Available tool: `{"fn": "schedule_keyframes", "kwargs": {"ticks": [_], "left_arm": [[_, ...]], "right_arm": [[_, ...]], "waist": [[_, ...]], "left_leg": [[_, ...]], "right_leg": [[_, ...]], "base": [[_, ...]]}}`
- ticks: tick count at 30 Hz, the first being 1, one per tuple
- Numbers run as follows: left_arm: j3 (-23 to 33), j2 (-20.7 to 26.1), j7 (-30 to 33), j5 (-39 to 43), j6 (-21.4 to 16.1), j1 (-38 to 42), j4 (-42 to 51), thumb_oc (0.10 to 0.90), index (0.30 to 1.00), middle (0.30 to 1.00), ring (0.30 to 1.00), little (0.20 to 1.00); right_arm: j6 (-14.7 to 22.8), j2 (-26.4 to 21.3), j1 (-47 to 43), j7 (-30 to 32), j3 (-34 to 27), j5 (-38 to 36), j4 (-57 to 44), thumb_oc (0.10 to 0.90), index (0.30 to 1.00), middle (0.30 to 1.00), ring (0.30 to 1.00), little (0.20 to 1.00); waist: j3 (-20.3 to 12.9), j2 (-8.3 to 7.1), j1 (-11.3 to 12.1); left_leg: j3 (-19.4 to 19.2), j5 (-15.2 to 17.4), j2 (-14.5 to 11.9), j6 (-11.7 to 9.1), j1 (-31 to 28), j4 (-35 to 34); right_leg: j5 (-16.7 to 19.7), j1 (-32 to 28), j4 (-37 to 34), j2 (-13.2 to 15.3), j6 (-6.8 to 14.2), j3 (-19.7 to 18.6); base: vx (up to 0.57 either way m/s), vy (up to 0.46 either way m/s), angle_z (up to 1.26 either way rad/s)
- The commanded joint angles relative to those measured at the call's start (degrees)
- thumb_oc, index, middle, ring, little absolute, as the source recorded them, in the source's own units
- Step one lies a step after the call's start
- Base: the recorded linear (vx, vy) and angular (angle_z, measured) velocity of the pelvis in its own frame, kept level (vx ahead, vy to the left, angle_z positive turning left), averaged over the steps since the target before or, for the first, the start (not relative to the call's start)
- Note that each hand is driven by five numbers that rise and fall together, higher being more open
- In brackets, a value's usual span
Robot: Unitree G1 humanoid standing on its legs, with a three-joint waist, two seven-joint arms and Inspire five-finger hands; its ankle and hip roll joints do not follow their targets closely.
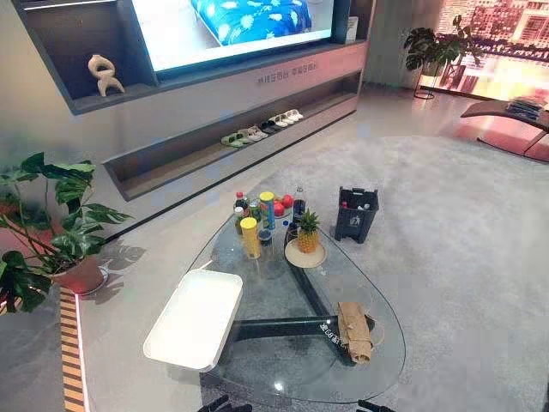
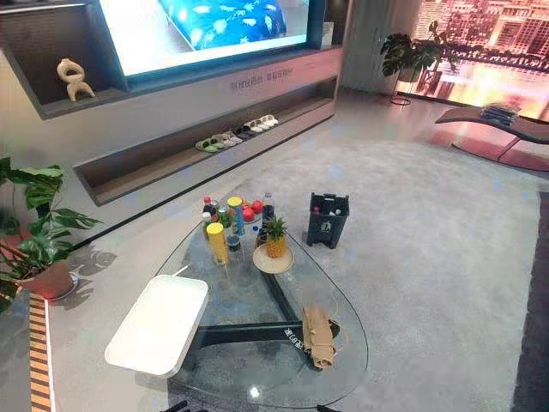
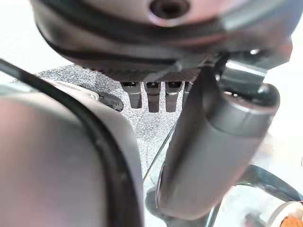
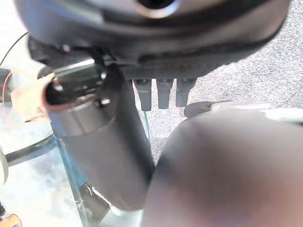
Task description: Wipe the table with a cloth and put it in the basket.
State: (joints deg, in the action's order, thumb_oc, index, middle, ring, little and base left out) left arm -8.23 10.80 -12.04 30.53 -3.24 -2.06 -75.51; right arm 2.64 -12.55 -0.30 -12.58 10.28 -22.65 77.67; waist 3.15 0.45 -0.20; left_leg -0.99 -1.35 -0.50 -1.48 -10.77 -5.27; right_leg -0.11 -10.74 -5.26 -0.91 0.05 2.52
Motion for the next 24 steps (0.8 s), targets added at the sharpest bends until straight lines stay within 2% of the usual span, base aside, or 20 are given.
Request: {"fn": "schedule_keyframes", "kwargs": {"ticks": [1, 8, 24], "left_arm": [[-0.3, -1.9, 0.0, -2.7, -1.5, 5.5, -4.7, 0.8, 0.9, 0.9, 0.9, 0.9], [0.3, -1.6, -1.5, -1.9, -1.3, 5.4, -5.3, 0.8, 0.9, 0.9, 0.9, 0.9], [0.5, -2.0, -0.2, -3.2, -1.7, 5.2, -6.0, 0.8, 0.9, 0.9, 0.9, 0.9]], "right_arm": [[0.9, 1.4, -3.2, -1.1, 1.3, -0.2, 3.2, 0.8, 0.9, 0.9, 0.9, 0.9], [0.8, 1.4, -3.2, -1.2, 1.4, 0.2, 3.1, 0.8, 0.9, 0.9, 0.9, 0.9], [1.8, 1.8, -3.1, -0.2, 1.8, 1.5, 3.1, 0.8, 0.9, 0.9, 0.9, 0.9]], "waist": [[0.3, -1.1, -0.4], [0.4, -1.14, -0.4], [0.8, -1.61, -0.1]], "left_leg": [[-1.1, 4.8, 2.2, 1.6, -0.9, 0.3], [-1.3, 4.9, 2.1, 1.6, -1.0, 0.3], [-1.1, 5.0, 2.1, 1.7, -0.9, 0.3]], "right_leg": [[-1.1, 0.1, 0.9, 2.1, 2.6, 1.7], [-1.1, 0.0, 0.9, 2.1, 2.6, 1.7], [-0.9, -0.1, 0.6, 2.1, 2.6, 1.8]], "base": [[0.06, 0.278, -0.33], [0.0, 0.0, 0.0], [0.0, 0.0, 0.0]]}}
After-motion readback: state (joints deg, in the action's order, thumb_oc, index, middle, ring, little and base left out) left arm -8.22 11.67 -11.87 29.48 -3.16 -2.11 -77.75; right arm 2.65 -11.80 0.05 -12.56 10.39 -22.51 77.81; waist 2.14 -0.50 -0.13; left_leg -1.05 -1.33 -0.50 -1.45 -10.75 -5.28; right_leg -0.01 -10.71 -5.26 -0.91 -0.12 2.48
